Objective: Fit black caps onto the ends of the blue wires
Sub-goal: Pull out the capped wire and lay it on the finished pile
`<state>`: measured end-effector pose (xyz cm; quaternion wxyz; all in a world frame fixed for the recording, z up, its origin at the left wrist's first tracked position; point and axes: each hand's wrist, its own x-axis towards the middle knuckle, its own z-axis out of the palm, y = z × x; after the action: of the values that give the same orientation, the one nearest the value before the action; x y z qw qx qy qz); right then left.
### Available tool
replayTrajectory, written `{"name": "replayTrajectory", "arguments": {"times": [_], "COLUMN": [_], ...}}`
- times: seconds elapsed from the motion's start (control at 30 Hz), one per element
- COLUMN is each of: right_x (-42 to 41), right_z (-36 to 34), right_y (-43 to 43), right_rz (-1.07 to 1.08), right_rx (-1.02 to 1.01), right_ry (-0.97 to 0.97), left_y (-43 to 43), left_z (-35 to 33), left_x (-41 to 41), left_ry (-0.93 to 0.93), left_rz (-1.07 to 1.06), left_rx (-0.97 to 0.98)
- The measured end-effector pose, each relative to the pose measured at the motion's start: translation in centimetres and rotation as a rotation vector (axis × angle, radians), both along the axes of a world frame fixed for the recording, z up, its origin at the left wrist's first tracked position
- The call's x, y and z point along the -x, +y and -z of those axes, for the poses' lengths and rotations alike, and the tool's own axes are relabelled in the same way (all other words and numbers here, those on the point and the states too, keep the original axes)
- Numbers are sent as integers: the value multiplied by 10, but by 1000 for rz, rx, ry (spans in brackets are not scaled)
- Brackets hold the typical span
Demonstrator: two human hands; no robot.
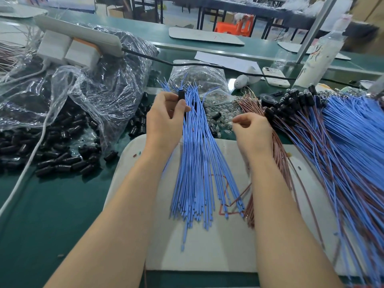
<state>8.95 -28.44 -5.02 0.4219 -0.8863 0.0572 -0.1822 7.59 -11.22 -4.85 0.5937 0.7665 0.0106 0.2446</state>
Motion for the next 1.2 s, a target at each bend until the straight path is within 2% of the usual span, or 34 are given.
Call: {"name": "replayTrajectory", "arguments": {"times": [0.1, 0.23, 0.33, 0.4, 0.63, 0.83, 0.97, 1.2], "right_x": [-1, 0, 1, 0, -4, 1, 0, -3], "right_z": [2, 4, 5, 7, 11, 7, 7, 11], "right_y": [5, 10, 16, 19, 11, 16, 24, 28], "right_rz": [-100, -146, -254, -277, -121, -151, -222, -198], "right_rx": [82, 163, 230, 276, 314, 237, 352, 490], "right_ry": [54, -33, 2, 56, 95, -7, 62, 156], "left_y": [0, 2, 2, 2, 2, 1, -1, -2], "left_z": [-1, -3, -4, -4, -2, 2, 3, 5], "left_x": [1, 3, 3, 3, 1, -1, -3, -4], "left_ry": [34, 23, 23, 25, 35, 48, 57, 45], "left_rz": [8, 5, -21, -29, -16, -17, -30, -23], "left_rx": [74, 176, 231, 228, 215, 191, 150, 127]}}
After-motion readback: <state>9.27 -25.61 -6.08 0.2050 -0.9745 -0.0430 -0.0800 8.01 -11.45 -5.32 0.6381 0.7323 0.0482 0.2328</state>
